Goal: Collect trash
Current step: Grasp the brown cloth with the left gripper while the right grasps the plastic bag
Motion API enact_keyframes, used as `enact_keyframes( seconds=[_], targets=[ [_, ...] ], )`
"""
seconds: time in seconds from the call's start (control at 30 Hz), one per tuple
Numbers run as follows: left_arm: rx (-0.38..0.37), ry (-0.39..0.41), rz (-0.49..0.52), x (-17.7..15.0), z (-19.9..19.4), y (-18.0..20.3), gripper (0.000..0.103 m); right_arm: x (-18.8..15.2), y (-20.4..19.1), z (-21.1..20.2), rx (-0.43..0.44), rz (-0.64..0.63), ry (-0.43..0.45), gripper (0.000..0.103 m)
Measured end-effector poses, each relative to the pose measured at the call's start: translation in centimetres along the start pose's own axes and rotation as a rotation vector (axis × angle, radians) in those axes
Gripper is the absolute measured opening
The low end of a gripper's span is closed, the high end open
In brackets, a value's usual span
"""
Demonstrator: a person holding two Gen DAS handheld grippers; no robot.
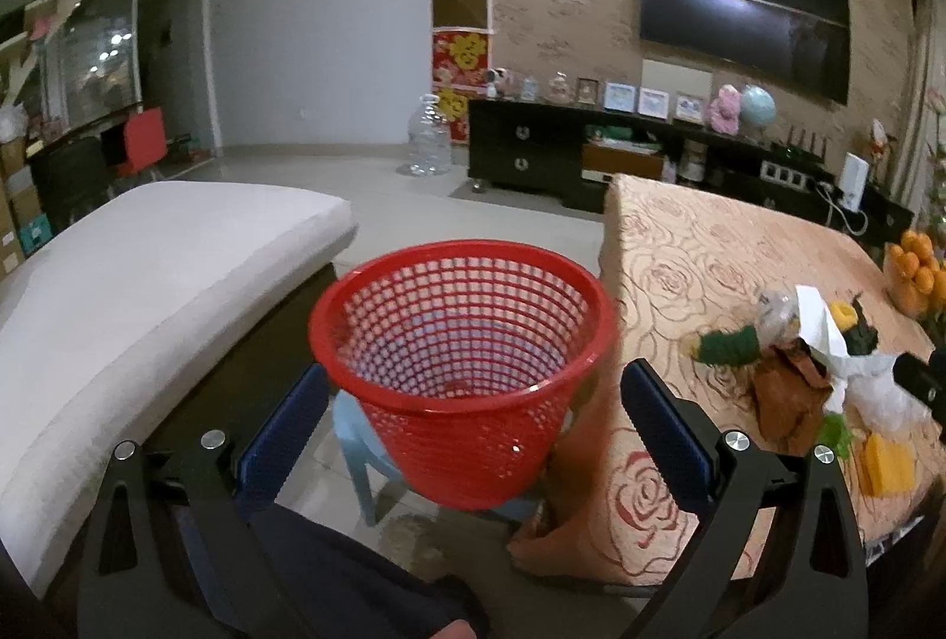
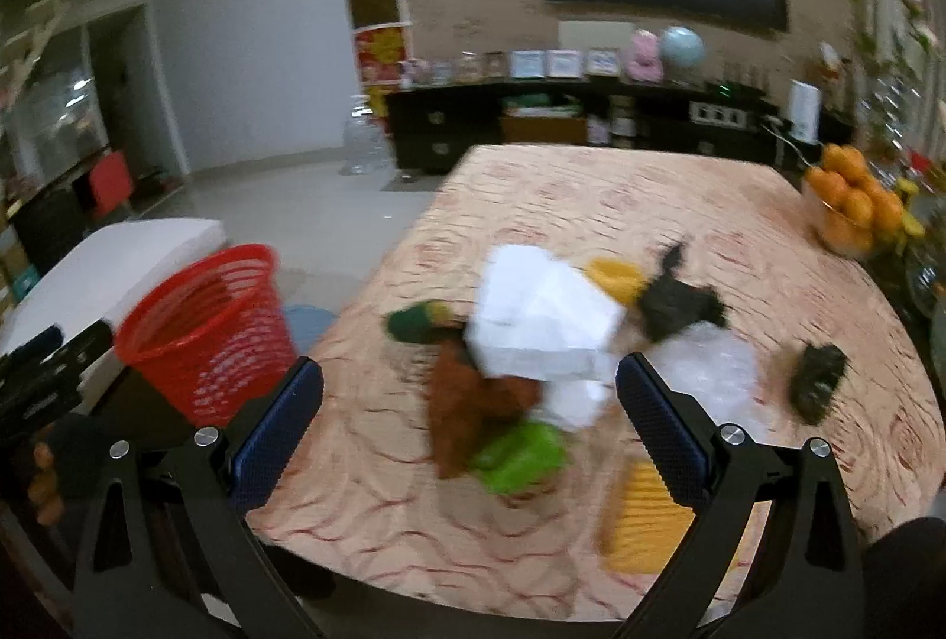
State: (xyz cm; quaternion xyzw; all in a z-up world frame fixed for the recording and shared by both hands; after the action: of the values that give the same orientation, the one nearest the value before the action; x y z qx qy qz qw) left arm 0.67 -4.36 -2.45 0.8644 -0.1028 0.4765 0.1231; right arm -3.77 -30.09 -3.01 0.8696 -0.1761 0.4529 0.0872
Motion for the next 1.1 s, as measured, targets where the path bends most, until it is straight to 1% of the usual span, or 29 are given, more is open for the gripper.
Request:
enact_keyframes(
  seconds=[0.2, 0.4, 0.6, 0.67, 0.73, 0.87, 0.97, 1.1],
  targets=[
    [-0.049, -0.025, 0.045, -0.3, 1.1, 2.5, 0.095, -0.2, 4.0, 0.7, -0.072, 0.049, -0.008, 0.097],
    [-0.120, -0.064, 0.110, -0.8, 2.7, 5.9, 0.095, -0.5, 7.4, 1.6, -0.110, 0.110, -0.029, 0.097],
    [-0.216, -0.094, 0.209, -1.0, 4.6, 11.0, 0.095, -1.1, 9.8, 2.7, -0.139, 0.154, -0.058, 0.097],
    [-0.247, -0.104, 0.256, -1.0, 5.4, 12.9, 0.095, -1.3, 10.3, 3.0, -0.143, 0.160, -0.065, 0.097],
    [-0.277, -0.121, 0.278, -1.1, 6.3, 14.4, 0.095, -1.5, 10.6, 3.3, -0.145, 0.164, -0.070, 0.097],
    [-0.353, -0.171, 0.280, -1.2, 8.6, 16.8, 0.095, -1.9, 11.3, 3.8, -0.151, 0.174, -0.083, 0.097],
    [-0.398, -0.226, 0.282, -1.6, 10.7, 18.2, 0.095, -2.1, 11.9, 4.3, -0.153, 0.186, -0.097, 0.097],
    [-0.427, -0.295, 0.285, -2.5, 13.4, 19.5, 0.095, -2.4, 12.4, 4.8, -0.153, 0.198, -0.110, 0.097]
  ],
)
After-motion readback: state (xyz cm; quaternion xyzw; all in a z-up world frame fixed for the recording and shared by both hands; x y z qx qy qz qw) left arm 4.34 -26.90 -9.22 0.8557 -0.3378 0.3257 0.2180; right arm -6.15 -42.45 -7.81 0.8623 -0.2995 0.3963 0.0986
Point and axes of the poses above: each gripper's, at about its wrist camera, not at the fingertips, and z roughly the way its jaws point, y to its right, x to its top, the point moved 4 cm from there along z, roughly the way its jaws point, and after that the axes turned 14 degrees about -x, right-handed, at the moved point
